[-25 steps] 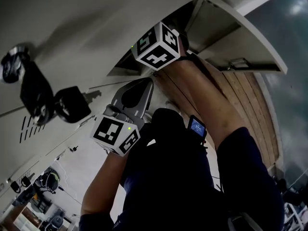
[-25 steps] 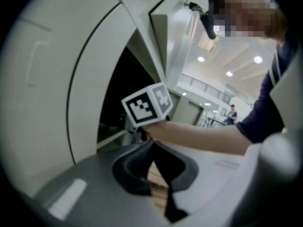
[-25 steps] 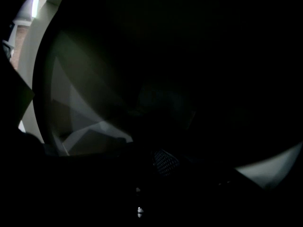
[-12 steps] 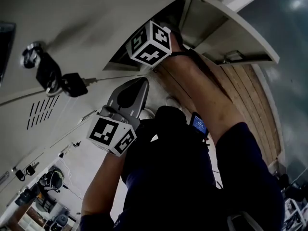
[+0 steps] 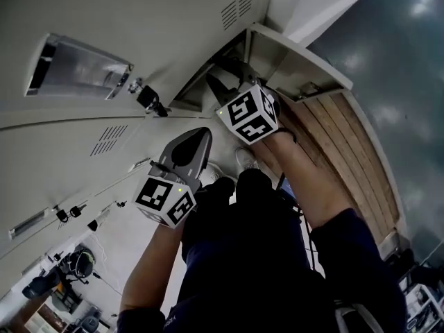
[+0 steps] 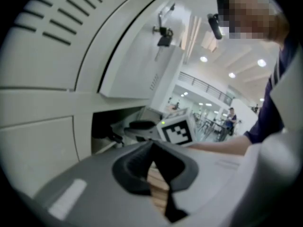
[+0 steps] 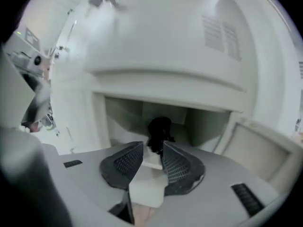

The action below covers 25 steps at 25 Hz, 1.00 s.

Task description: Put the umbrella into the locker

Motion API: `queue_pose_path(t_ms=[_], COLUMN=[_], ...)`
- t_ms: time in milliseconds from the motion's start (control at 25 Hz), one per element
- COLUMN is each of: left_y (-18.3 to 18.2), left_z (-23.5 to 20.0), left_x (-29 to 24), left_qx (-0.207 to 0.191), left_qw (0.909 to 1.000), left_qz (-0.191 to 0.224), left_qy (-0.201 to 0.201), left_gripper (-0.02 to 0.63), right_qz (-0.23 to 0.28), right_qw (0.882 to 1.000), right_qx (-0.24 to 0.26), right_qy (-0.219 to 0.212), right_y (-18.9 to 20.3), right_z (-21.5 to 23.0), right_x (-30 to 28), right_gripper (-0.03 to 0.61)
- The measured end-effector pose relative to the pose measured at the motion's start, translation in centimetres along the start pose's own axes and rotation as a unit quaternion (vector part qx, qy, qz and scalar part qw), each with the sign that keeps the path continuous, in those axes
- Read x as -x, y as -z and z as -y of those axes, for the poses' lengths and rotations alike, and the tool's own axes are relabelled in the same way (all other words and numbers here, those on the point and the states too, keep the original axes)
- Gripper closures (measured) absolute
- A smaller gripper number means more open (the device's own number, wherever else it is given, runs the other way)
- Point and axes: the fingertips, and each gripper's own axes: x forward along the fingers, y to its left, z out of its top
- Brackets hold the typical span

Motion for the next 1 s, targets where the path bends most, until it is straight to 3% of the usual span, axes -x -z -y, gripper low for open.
queue_pose_path(t_ms=[480,1000], left_y=[-5.8,-9.7], left_z=[3.4,5.7], left_x=[5.0,6.5], left_qx=[0.014,0.007], left_qw=[0.9992,0.9969], left_qz=[0.035,0.078], left_qy=[-0.017,-0.011], left_gripper=[0.612,0.612], right_qz=[0.025,0.067], right_qw=[0.995,0.989], right_qx=[-0.078,-0.093], right_qy=[-0.061,-0.098], right_y=[-5.4,-10.5], right_z=[-3.3,-4.0], right_x=[12.9,19.4], right_gripper=[0.479,0.506])
